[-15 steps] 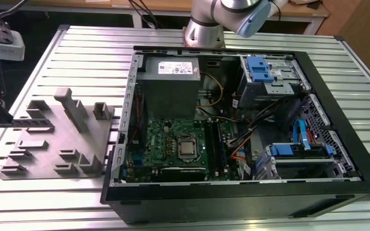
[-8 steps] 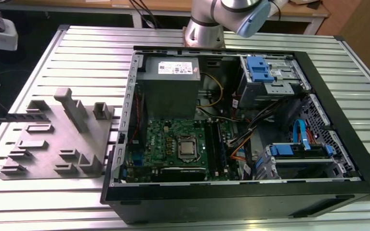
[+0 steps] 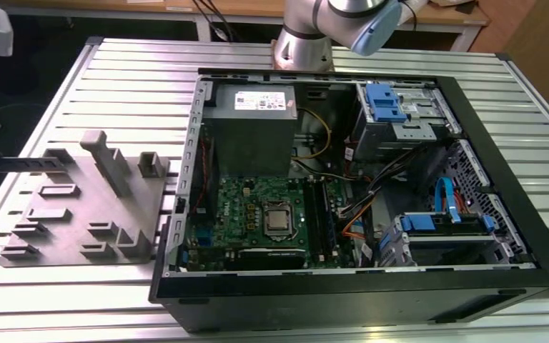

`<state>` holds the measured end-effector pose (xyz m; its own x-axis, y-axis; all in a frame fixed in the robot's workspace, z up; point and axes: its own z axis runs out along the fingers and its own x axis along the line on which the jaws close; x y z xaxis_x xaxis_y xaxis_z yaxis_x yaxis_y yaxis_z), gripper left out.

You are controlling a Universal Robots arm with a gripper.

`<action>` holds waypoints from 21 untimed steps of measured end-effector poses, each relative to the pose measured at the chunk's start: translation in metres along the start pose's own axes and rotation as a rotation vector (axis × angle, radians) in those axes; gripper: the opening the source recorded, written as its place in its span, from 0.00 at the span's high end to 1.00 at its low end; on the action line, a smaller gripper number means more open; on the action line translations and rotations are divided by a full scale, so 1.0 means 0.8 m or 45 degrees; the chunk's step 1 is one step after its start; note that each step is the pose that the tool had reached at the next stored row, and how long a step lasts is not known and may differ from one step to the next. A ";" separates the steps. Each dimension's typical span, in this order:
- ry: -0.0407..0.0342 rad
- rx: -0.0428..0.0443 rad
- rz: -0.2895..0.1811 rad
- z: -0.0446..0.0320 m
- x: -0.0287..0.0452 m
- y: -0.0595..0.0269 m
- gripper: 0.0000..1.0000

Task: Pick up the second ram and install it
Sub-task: 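Pick up the second ram and move it above second insertion slot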

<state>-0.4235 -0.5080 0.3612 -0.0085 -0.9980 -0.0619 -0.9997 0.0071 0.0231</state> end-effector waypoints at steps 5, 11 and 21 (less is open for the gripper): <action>0.0000 0.001 0.000 -0.0138 -0.0008 0.000 0.92; -0.0002 0.002 0.000 -0.0306 -0.0019 0.001 0.92; -0.0002 0.003 0.000 -0.0536 -0.0033 0.001 0.92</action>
<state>-0.4235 -0.5080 0.4042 -0.0084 -0.9980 -0.0621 -0.9998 0.0071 0.0212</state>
